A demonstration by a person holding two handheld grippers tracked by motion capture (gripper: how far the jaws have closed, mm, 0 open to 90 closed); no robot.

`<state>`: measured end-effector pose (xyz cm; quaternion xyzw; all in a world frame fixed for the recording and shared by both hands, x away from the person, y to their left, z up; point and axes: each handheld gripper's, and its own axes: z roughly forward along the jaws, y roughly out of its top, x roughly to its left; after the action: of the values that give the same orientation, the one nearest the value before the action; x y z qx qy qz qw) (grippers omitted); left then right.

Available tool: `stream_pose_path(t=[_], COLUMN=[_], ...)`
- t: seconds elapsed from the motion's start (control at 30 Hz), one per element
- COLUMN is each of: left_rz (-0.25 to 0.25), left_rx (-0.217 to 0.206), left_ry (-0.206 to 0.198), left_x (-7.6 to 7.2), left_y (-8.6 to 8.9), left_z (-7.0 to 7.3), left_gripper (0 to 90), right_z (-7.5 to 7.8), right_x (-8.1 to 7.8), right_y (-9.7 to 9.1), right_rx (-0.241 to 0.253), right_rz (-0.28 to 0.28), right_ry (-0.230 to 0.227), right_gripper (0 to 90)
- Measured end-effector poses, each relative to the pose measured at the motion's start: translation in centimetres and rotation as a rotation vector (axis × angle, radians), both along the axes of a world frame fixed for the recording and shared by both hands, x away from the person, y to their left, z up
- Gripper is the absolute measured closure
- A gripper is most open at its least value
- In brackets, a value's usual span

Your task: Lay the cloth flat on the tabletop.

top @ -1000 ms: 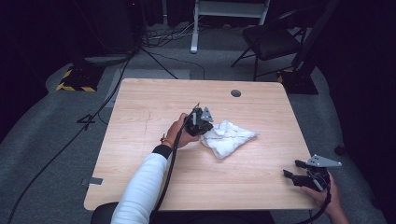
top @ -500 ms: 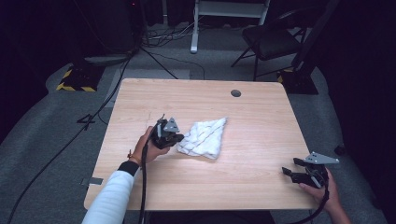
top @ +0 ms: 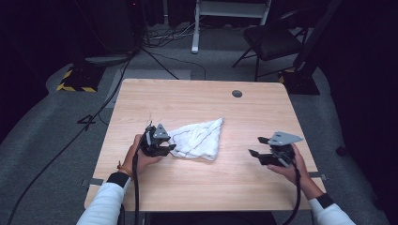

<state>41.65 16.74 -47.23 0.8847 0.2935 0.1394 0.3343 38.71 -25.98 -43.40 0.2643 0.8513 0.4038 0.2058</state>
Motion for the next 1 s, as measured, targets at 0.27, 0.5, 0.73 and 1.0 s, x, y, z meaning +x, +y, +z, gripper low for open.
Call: stream_pose_path(t=[0.27,0.5,0.73,1.0], left_rz=[0.017,0.050,0.061,0.058], left_rx=[0.010,-0.001,-0.041,-0.056], left_ry=[0.025,0.052,0.061,0.069], left_x=[0.7,1.2,1.4,1.5], left_y=[-0.4,-0.3,0.2,0.3], left_z=[-1.1,-1.8,-2.1,-2.2], left_gripper=[63.8,57.4,54.1,54.3], right_z=[-1.3,-3.1,-4.4,-3.7], right_x=[1.5,1.8,2.5,1.9], right_y=[10.5,14.3,13.6,10.5], right_rx=[-0.051,-0.114,-0.154,-0.141], right_rz=[0.190,0.241,0.214,0.155], right_ry=[0.027,0.010,0.019,0.024], right_gripper=[38.1,53.8,78.3,79.2])
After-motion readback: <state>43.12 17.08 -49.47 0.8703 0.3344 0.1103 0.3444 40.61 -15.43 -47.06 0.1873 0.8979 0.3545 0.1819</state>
